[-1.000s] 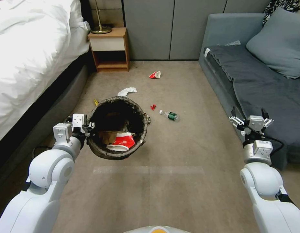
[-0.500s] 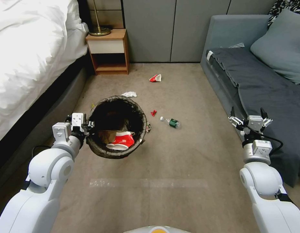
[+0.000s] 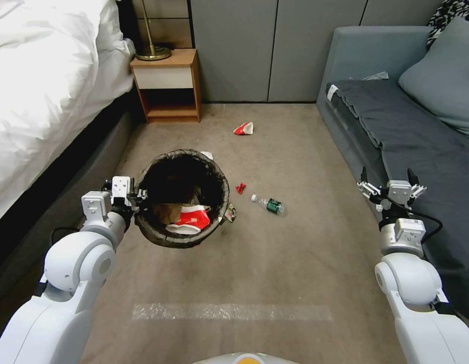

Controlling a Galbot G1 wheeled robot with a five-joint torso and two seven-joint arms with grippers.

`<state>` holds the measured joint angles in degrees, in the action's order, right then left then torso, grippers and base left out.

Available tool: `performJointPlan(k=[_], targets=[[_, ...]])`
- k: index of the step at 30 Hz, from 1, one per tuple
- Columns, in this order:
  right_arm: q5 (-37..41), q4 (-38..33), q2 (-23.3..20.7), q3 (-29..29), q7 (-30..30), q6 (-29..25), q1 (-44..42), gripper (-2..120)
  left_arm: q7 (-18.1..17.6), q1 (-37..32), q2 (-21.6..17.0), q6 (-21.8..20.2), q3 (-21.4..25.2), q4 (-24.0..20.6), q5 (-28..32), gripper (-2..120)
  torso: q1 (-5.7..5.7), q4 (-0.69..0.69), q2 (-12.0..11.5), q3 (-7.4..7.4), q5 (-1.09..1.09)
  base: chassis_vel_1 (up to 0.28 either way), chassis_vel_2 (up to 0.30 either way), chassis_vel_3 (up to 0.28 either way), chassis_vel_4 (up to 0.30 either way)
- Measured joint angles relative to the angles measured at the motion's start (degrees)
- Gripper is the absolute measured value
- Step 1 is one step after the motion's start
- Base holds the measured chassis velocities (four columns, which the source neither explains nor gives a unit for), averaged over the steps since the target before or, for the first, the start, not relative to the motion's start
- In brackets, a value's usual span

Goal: Pick up the trash bin, then pick up the garbage from the floor and place it into the trash bin.

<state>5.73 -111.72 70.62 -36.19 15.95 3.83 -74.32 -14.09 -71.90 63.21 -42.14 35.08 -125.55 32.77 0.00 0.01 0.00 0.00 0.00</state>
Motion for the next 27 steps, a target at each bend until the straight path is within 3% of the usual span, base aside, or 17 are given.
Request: performJointPlan(k=[27], targets=[[0.0,0.0,0.0,0.0,0.0,0.0,0.0,100,0.0,0.0,0.0,0.0,0.0,0.0,0.0,0,0.0,0.0,0.0,0.0,-0.01,-0.01,0.01,0.01,-0.009]])
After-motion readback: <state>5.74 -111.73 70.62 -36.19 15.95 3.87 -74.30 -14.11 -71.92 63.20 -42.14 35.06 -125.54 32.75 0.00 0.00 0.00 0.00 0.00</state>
